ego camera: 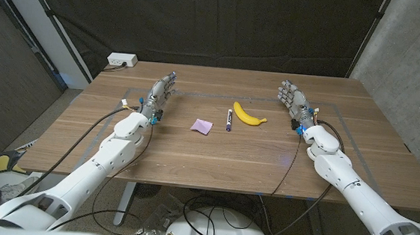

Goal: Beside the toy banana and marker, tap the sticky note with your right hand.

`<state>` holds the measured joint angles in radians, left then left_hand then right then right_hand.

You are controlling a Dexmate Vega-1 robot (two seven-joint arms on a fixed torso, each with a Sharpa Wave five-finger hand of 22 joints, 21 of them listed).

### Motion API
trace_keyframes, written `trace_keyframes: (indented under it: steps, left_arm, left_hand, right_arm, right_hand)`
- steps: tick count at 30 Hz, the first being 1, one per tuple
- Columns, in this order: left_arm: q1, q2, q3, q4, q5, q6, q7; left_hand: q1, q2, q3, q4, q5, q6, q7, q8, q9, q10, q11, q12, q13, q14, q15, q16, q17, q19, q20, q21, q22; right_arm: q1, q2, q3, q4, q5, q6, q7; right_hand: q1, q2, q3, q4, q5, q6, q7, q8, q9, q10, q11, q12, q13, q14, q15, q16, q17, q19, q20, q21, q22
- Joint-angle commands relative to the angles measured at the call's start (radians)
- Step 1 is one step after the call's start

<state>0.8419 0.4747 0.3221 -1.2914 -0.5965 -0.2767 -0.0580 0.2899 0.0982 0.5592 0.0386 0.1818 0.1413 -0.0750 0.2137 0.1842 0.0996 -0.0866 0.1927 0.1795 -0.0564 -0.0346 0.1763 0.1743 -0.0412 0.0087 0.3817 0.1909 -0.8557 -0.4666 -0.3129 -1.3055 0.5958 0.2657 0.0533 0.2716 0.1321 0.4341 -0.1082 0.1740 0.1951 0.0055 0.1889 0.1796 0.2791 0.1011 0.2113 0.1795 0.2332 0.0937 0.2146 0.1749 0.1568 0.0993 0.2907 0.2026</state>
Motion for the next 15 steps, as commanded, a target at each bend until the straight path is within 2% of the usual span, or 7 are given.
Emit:
trace_keyframes:
  steps: [1,5,9,15]
  left_arm:
    - [0.018,-0.111,-0.139,0.026,0.113,0.044,-0.09]
    - [0.013,-0.144,-0.174,0.043,0.138,0.061,-0.13]
    - [0.006,-0.164,-0.201,0.051,0.162,0.082,-0.163]
    - [0.002,-0.191,-0.235,0.059,0.192,0.094,-0.192]
  left_hand:
    - [0.005,0.002,0.005,0.003,0.005,-0.044,-0.043,-0.02,0.004,0.007,0.003,0.007,0.006,0.064,-0.012,0.022,0.004,0.03,0.055,0.014,0.007]
    - [0.002,0.004,0.005,0.006,0.005,-0.06,-0.059,-0.024,0.004,-0.003,0.005,0.004,0.007,0.066,0.003,0.02,0.006,0.02,0.077,0.01,0.009]
    - [0.0,0.004,0.004,0.008,0.004,-0.069,-0.07,-0.026,0.004,-0.011,0.013,0.001,0.007,0.064,0.008,0.017,0.007,0.016,0.083,0.008,0.009]
    - [-0.002,0.003,0.002,0.01,0.004,-0.076,-0.074,-0.027,0.004,-0.02,0.012,-0.001,0.007,0.063,0.011,0.017,0.008,0.015,0.09,0.008,0.01]
  right_arm:
    - [-0.047,0.123,0.149,-0.053,-0.199,-0.078,0.039]
    - [-0.072,0.137,0.164,-0.125,-0.314,-0.127,0.003]
    - [-0.088,0.153,0.176,-0.177,-0.387,-0.17,-0.008]
    - [-0.107,0.161,0.169,-0.244,-0.512,-0.208,-0.031]
  right_hand:
    - [0.008,0.01,0.013,-0.003,0.006,0.022,0.01,0.009,0.003,0.022,0.002,0.01,0.004,0.014,-0.017,-0.006,0.003,0.013,-0.002,0.006,0.005]
    - [0.021,0.027,0.03,-0.004,0.01,0.052,0.009,0.018,0.003,0.038,0.004,0.014,0.004,0.018,-0.013,-0.012,0.002,0.011,-0.01,0.006,0.006]
    - [0.027,0.041,0.042,0.0,0.013,0.061,0.006,0.018,0.003,0.053,0.002,0.018,0.004,0.029,-0.015,-0.012,0.004,0.02,-0.018,0.01,0.006]
    - [0.033,0.048,0.053,0.005,0.016,0.077,0.007,0.022,0.003,0.069,0.002,0.022,0.004,0.034,-0.015,-0.014,0.004,0.028,-0.021,0.014,0.007]
